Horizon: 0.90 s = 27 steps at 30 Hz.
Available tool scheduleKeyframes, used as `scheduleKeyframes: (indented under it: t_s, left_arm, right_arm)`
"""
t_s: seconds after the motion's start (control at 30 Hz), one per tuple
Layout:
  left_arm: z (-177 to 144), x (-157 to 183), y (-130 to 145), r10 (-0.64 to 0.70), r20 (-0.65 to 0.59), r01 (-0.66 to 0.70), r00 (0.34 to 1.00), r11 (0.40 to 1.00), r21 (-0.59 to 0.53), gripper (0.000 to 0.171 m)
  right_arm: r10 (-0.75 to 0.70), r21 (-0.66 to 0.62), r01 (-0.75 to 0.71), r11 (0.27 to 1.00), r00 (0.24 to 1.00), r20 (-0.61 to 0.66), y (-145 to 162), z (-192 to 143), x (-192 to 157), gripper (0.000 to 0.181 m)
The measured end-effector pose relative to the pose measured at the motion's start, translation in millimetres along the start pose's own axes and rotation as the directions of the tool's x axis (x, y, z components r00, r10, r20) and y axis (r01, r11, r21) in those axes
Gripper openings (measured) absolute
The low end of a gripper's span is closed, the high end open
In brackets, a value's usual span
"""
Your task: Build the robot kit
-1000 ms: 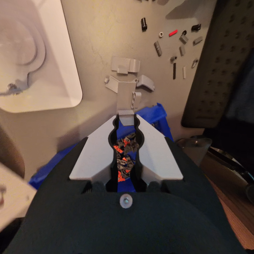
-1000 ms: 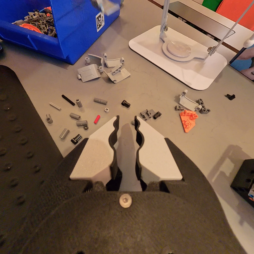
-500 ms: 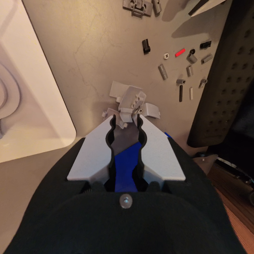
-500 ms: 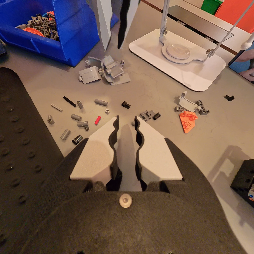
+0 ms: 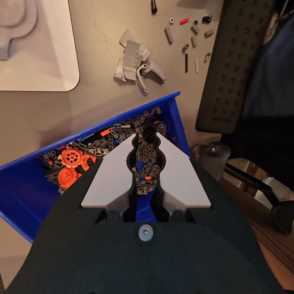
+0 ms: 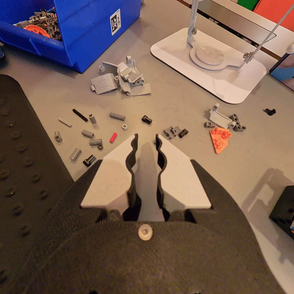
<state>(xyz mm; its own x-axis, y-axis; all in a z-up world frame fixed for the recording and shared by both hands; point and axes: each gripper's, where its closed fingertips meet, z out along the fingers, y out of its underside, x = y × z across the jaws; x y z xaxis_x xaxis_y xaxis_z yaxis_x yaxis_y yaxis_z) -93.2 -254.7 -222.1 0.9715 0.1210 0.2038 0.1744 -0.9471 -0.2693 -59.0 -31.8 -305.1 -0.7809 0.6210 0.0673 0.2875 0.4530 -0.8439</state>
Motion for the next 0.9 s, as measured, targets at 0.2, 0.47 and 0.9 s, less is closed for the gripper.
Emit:
scheduleKeyframes:
  t_s: [0.2,0.47,0.9]
  left_arm:
    - [5,1,33,-0.088,-0.02,0.087,0.996,0.996,-0.024,0.025]
    - [82,3,63,-0.034,0.0,0.034,0.999,0.985,-0.169,0.048]
    - [81,-13,71,-0.09,0.028,0.093,0.996,0.986,-0.136,0.032]
  right_arm:
    - [0.001,-0.008,-0.001,1.0,1.0,-0.007,1,1,1,0.02]
    - [-0.002,-0.018,0.002,1.0,1.0,-0.015,2,2,2,0.02]
    - [0.001,-0.031,-0.001,1.0,1.0,-0.016,4,3,2,0.02]
